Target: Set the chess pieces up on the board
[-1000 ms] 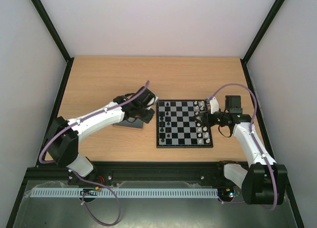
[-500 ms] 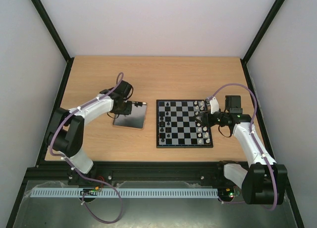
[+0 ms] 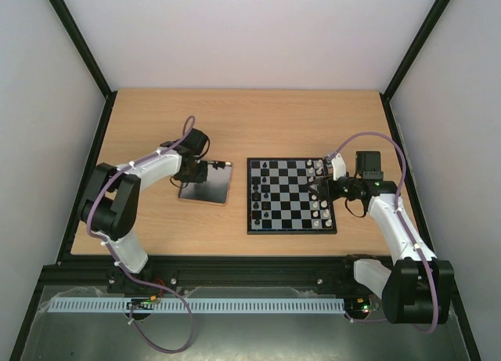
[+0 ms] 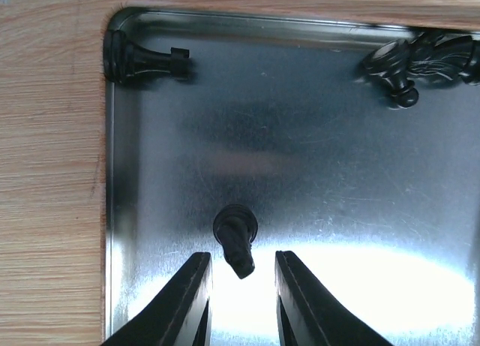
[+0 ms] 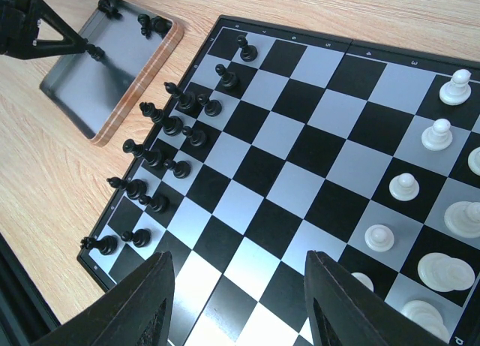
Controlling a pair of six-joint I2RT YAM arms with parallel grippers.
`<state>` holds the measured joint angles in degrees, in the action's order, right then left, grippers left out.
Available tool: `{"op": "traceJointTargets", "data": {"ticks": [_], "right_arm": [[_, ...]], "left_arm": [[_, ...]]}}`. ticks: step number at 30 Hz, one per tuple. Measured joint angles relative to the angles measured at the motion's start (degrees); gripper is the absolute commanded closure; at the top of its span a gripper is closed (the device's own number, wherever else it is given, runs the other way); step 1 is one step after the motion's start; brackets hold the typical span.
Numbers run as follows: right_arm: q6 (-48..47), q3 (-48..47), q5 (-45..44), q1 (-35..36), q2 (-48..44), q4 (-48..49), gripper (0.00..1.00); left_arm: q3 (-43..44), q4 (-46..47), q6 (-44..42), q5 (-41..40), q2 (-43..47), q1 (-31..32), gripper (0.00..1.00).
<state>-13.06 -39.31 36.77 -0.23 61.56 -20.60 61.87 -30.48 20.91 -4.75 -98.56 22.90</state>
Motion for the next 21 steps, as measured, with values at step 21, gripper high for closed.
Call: {"op": "traceJointTargets", "data": {"ticks": [21], "right_arm": [[0.0, 0.0, 0.02, 0.0, 0.0, 0.0, 0.51]], "left_arm": [[0.87, 2.8, -1.64, 0.15, -3.87, -0.07, 0.81]]}}
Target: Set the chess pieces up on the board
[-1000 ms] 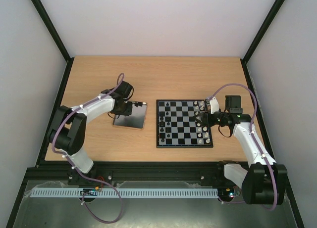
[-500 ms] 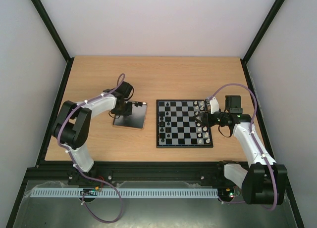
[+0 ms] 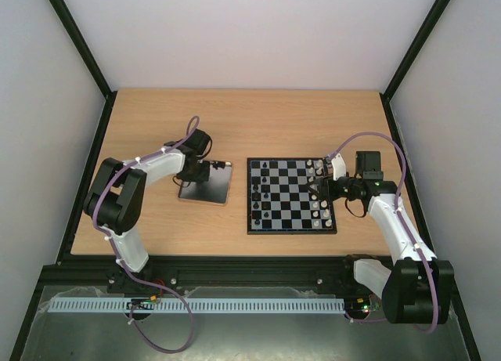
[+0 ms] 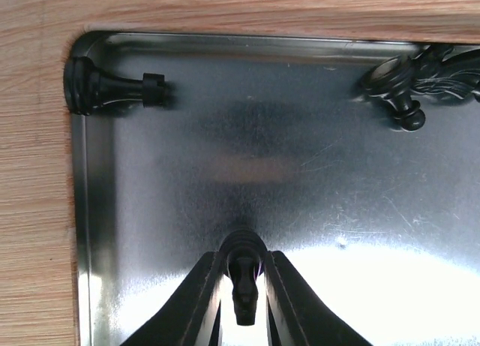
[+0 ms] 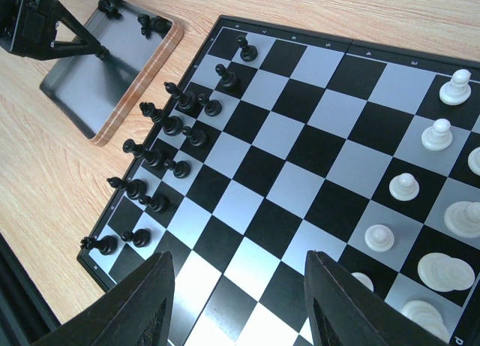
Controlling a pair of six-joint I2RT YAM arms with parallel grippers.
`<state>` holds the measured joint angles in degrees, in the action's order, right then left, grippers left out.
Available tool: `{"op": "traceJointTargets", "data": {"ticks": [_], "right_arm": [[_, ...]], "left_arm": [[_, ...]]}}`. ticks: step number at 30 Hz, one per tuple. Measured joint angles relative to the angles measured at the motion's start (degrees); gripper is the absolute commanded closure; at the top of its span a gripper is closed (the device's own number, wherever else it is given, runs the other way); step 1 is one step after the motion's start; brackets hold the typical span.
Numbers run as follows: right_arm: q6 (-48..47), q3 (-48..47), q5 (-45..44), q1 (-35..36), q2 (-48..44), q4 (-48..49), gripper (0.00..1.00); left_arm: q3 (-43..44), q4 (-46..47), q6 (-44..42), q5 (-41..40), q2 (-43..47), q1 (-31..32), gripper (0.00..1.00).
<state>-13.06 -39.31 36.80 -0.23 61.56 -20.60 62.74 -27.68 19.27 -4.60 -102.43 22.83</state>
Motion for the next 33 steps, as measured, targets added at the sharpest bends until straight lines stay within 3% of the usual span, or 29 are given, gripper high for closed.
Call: {"op": "traceJointTargets", "data": {"ticks": [6, 19, 33], "right_arm": [[0.0, 0.0, -0.02, 0.0, 0.0, 0.0, 0.51], [0.0, 0.0, -0.02, 0.0, 0.0, 0.0, 0.52], [0.0, 0.0, -0.68, 0.0, 0.04, 0.02, 0.51]], "left_arm": [[0.0, 0.07, 0.0, -0.87, 0.0, 0.0, 0.81], [0.0, 0.37, -0.15, -0.98, 0.02, 0.0, 0.92], [0.0, 0.79, -2.25, -0.35, 2.16, 3.78, 0.92]]}}
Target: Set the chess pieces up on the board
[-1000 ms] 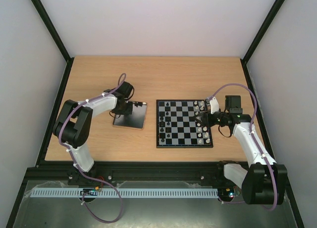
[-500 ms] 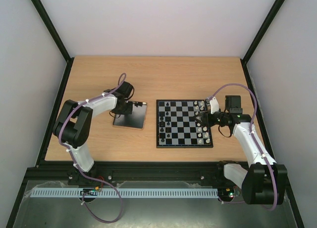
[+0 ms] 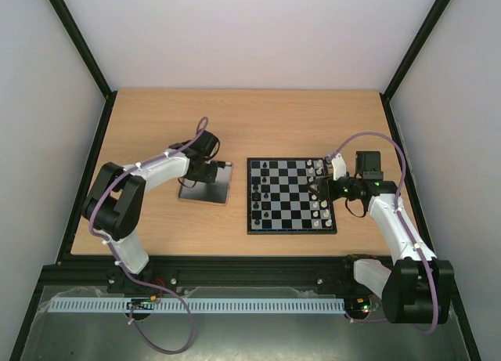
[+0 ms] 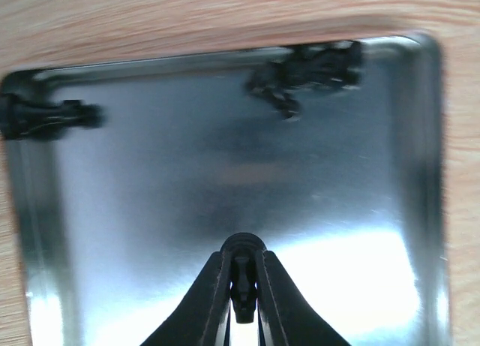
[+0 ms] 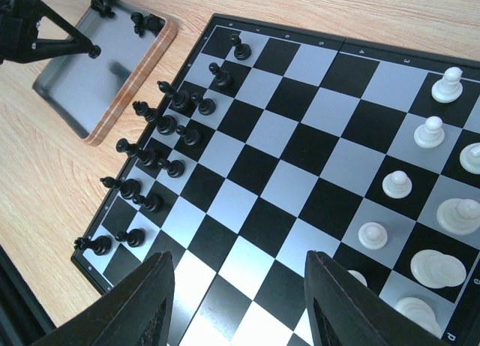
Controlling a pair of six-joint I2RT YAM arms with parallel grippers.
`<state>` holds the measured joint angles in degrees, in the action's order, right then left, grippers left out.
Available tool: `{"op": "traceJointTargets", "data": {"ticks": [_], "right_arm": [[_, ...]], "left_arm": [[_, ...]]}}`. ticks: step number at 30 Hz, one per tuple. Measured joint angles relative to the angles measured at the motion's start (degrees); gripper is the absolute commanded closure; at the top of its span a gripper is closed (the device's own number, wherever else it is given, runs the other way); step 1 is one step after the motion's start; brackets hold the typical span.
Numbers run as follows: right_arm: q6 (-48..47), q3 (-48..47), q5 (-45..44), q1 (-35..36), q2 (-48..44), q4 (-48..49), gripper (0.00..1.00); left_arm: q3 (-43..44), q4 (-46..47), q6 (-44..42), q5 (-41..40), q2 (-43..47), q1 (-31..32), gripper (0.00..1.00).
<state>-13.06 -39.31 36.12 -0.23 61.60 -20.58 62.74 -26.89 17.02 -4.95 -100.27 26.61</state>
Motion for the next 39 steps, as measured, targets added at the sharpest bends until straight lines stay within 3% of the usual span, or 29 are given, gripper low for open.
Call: {"op": "traceJointTargets", "data": {"ticks": [16, 27, 39], "right_arm": [[0.0, 0.0, -0.17, 0.0, 0.0, 0.0, 0.52], [-0.02, 0.0, -0.13, 0.0, -0.11, -0.02, 0.51], [-0.02, 0.0, -0.15, 0.0, -0.5, -0.02, 0.51]], "left_arm": [[4.83, -5.09, -6.16, 0.24, 4.94, 18.88, 0.92], [7.98, -7.17, -10.16, 6.1, 4.63, 31.19, 0.92], [8.85, -7.39, -10.19, 5.79, -1.46, 31.89, 0.92]]}}
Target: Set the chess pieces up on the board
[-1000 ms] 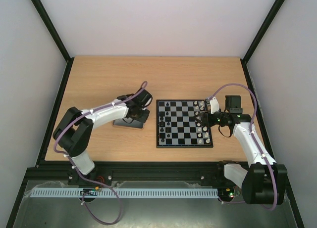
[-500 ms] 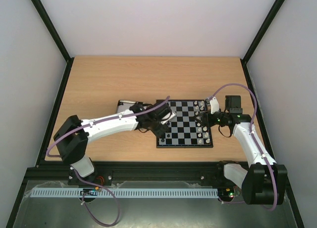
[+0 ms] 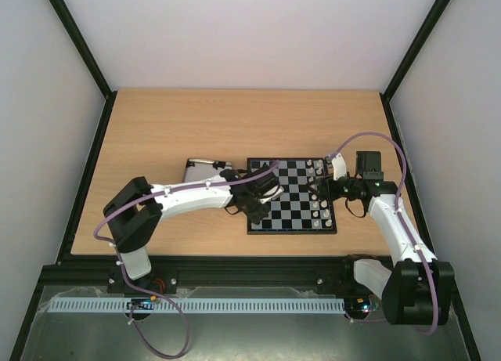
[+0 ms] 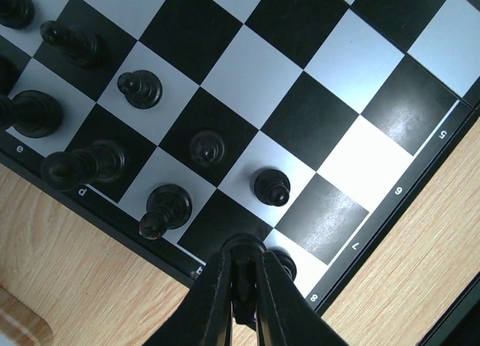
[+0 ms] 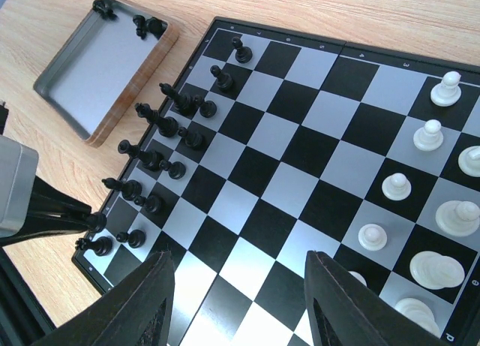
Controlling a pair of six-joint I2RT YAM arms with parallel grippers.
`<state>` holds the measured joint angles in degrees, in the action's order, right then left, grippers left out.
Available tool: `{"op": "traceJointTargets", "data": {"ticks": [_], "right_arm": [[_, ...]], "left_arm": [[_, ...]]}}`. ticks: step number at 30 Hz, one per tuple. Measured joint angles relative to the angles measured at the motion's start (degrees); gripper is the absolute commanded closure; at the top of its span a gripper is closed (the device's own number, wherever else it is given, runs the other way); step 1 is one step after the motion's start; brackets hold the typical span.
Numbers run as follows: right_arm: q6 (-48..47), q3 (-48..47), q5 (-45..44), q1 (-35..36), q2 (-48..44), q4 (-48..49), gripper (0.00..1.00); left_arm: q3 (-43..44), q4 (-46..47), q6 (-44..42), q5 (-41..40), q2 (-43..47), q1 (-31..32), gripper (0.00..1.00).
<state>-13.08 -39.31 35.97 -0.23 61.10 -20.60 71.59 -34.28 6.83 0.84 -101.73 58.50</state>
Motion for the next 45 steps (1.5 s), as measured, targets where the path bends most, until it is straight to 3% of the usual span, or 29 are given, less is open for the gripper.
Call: {"op": "traceJointTargets", "data": {"ticks": [34, 45], "right_arm": [[-0.02, 0.0, 0.0, 0.0, 0.0, 0.0, 0.51], [-0.02, 0.0, 0.0, 0.0, 0.0, 0.0, 0.51]], "left_arm": [[-0.44, 0.28, -0.26, -0.81, -3.74, -1.31, 0.89], [-0.57, 0.22, -0.13, -0.85, -3.74, -1.46, 0.78]]}}
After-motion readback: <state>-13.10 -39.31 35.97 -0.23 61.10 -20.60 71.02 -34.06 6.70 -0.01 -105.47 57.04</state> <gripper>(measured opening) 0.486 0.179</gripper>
